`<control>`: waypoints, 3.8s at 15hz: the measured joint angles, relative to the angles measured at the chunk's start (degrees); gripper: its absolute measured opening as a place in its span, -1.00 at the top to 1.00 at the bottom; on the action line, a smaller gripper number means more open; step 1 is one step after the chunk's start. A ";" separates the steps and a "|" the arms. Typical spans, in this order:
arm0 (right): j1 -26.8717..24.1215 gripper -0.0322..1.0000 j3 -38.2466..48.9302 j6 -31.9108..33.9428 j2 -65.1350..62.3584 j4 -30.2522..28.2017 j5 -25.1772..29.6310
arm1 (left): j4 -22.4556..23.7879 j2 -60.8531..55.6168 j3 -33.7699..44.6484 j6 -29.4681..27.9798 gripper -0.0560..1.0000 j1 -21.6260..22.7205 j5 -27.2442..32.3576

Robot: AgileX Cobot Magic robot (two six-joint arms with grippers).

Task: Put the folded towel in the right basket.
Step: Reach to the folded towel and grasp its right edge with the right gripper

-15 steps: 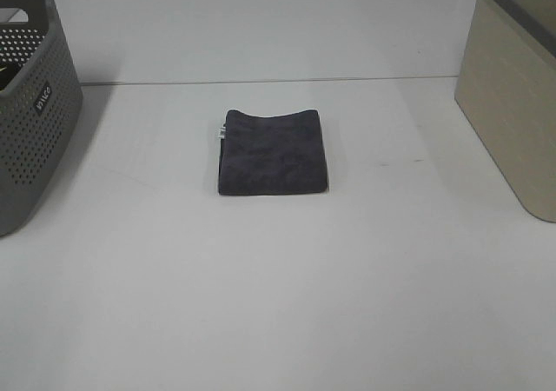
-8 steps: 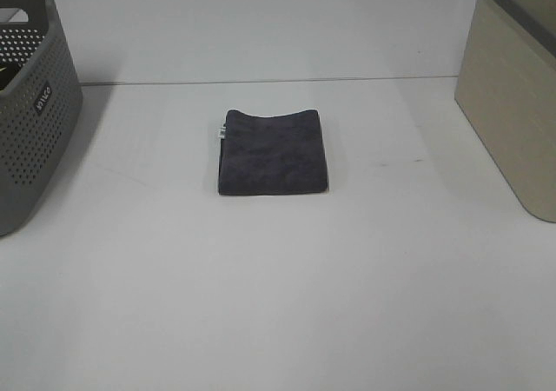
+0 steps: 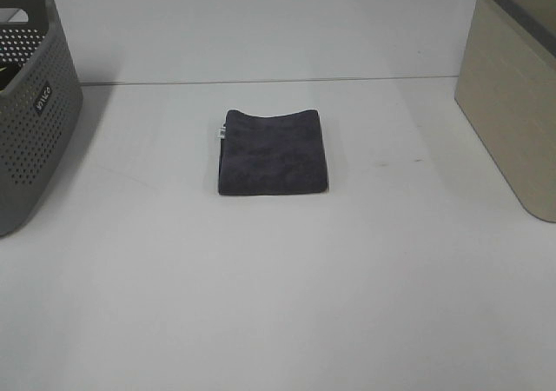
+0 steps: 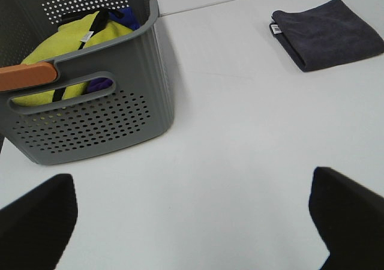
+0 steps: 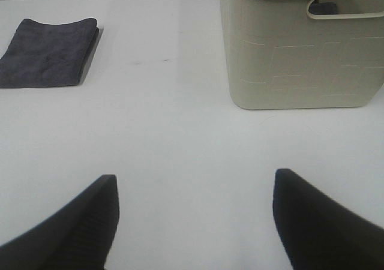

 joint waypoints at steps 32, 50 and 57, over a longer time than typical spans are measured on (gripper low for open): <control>0.00 -0.37 -5.84 0.00 20.00 2.46 -17.59 | 0.00 0.00 0.00 0.00 -0.97 0.00 0.00; 9.11 -0.37 -49.85 -16.44 98.78 17.93 -22.40 | 0.00 0.00 0.00 0.00 -0.97 0.00 0.00; 14.32 -0.37 -58.73 -16.67 116.71 22.57 -21.08 | 0.00 0.00 0.00 0.00 -0.97 0.00 0.00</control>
